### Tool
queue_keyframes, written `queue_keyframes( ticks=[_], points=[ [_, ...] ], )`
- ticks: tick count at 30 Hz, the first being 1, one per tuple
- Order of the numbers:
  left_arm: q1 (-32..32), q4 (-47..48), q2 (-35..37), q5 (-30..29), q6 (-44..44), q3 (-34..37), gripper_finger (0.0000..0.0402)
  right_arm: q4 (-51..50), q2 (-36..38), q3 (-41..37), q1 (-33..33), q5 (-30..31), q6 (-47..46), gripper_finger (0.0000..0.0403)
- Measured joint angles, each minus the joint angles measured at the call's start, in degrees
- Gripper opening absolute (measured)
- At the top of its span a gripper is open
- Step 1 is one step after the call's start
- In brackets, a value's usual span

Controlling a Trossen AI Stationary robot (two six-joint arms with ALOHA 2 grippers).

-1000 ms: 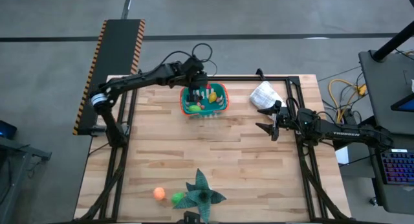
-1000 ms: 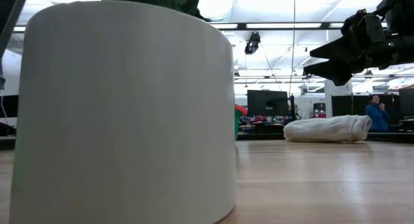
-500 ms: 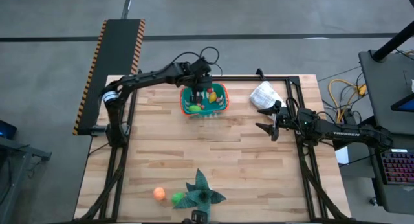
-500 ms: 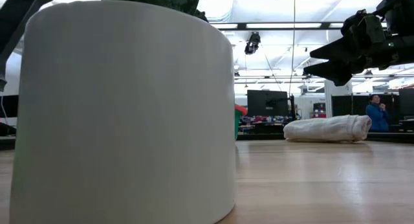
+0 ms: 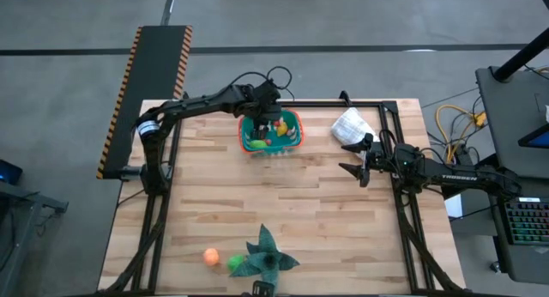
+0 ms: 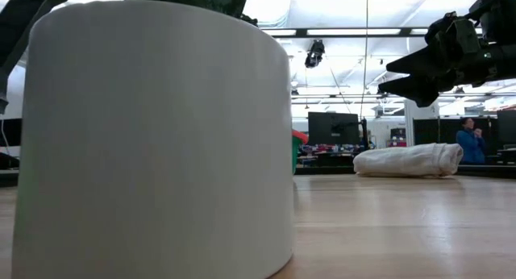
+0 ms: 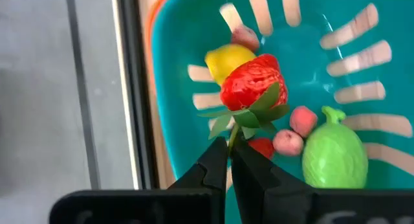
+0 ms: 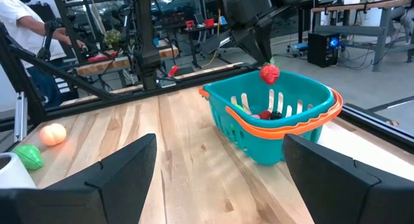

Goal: Pick and placing Produce into tupperware
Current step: Put the strawberry toy into the bin

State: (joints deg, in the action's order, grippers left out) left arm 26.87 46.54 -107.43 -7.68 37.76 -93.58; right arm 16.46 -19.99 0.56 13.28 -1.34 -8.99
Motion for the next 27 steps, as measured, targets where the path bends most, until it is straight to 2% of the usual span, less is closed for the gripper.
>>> queue_keyframes(
  ticks=[7,27],
  points=[
    [-0.39,4.16,0.01,0.00,0.03,0.09,0.0000,-0.02,0.00,0.00,0.00,0.00,0.02,0.0327],
    [-0.57,4.03,0.10,-0.05,0.11,-0.04,0.0000,-0.02,0.00,0.00,0.00,0.00,0.02,0.0327]
  ],
)
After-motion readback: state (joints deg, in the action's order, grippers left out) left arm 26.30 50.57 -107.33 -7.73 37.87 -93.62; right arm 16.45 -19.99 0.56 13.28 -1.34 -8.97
